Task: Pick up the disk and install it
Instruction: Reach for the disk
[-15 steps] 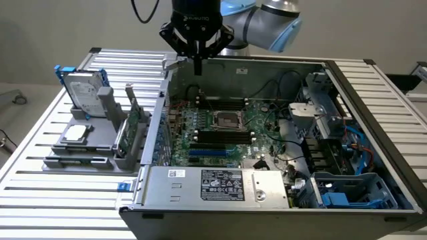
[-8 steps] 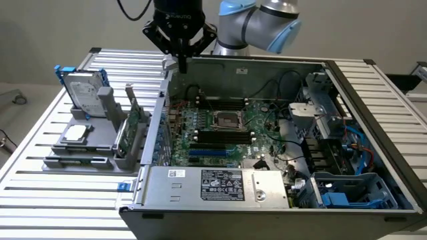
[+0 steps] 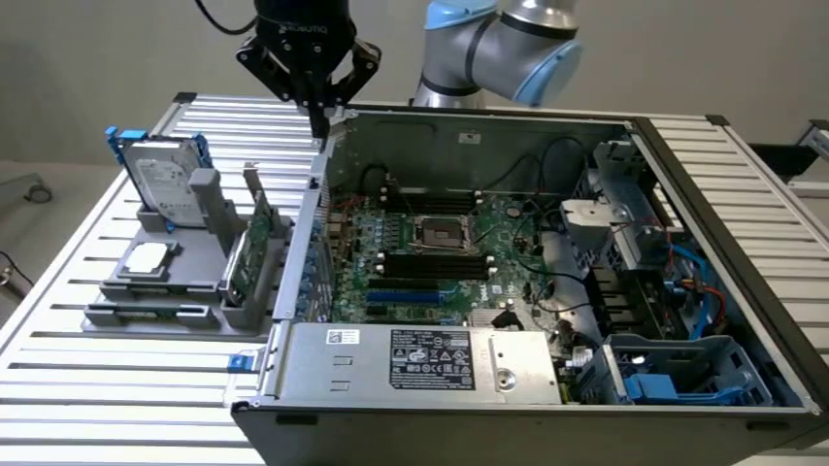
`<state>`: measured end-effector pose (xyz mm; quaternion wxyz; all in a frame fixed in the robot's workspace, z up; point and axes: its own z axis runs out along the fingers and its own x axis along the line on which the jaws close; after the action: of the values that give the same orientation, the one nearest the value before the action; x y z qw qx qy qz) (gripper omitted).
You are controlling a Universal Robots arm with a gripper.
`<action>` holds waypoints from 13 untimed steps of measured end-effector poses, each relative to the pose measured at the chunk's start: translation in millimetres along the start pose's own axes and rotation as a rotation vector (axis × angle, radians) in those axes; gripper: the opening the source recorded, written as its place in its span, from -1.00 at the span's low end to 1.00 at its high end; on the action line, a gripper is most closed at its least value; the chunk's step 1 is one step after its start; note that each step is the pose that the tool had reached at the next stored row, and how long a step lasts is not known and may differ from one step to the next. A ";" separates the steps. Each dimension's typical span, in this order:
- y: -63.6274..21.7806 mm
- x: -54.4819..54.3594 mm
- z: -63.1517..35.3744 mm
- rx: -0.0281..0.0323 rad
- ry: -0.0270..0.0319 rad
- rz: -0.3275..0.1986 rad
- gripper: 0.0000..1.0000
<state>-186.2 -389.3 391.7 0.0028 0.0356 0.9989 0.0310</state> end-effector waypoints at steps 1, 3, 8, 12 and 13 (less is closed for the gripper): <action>0.6 4.5 0.3 -0.0010 0.0001 0.000 -0.79; 1.9 14.0 1.0 -0.0033 0.0002 0.000 -0.79; 4.9 37.0 2.4 -0.0085 0.0006 0.000 -0.79; 7.3 55.2 3.6 -0.0128 0.0009 0.000 -0.79; 7.9 59.7 3.9 -0.0137 0.0010 0.000 -0.79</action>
<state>-245.2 -377.0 388.1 0.0026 0.0356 0.9986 0.0378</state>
